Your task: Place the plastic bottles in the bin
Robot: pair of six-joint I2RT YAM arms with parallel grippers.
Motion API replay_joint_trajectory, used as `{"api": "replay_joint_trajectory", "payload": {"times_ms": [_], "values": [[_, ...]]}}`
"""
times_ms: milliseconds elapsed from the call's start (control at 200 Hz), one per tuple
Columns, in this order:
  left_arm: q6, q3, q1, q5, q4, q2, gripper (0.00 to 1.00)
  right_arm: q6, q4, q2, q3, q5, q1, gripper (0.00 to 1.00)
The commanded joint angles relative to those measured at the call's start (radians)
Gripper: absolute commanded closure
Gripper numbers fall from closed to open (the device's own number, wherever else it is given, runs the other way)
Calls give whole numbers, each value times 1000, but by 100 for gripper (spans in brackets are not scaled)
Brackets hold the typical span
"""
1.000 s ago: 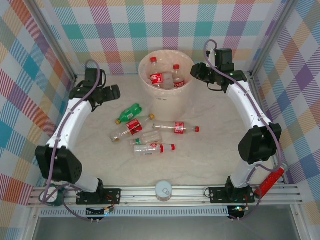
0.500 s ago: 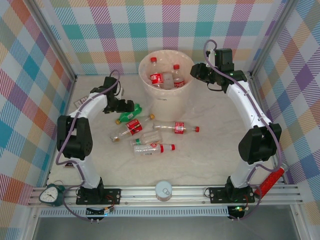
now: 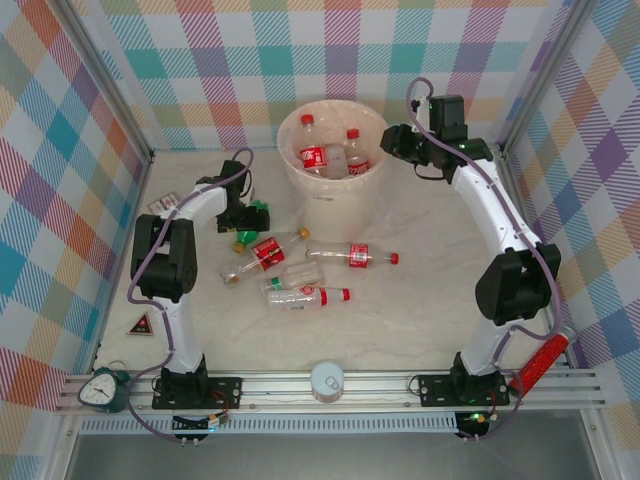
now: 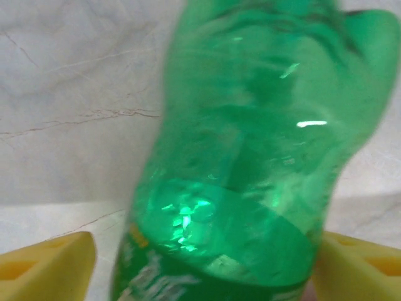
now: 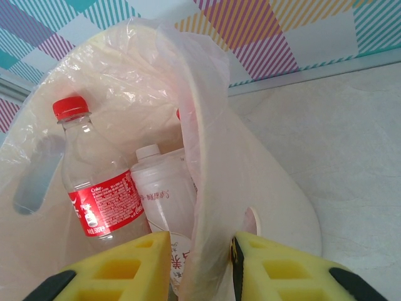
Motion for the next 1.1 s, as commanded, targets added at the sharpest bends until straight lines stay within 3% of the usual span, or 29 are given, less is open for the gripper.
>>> {"api": "replay_joint_trajectory", "payload": {"times_ms": [0, 125, 565, 825, 1095], "values": [[-20, 16, -7, -37, -12, 3, 23, -21, -61, 44, 0, -5, -3, 68], [-38, 9, -6, -47, -11, -8, 31, -18, -57, 44, 0, -12, -3, 69], [-106, 13, -4, -58, 6, -45, 39, -18, -56, 34, -14, -16, -2, 68], [-205, -4, 17, -35, 83, -196, 42, -10, -47, 8, -14, -51, -3, 68], [-270, 36, 20, -87, 133, -408, 43, -11, -49, 0, -18, -47, -3, 68]]}}
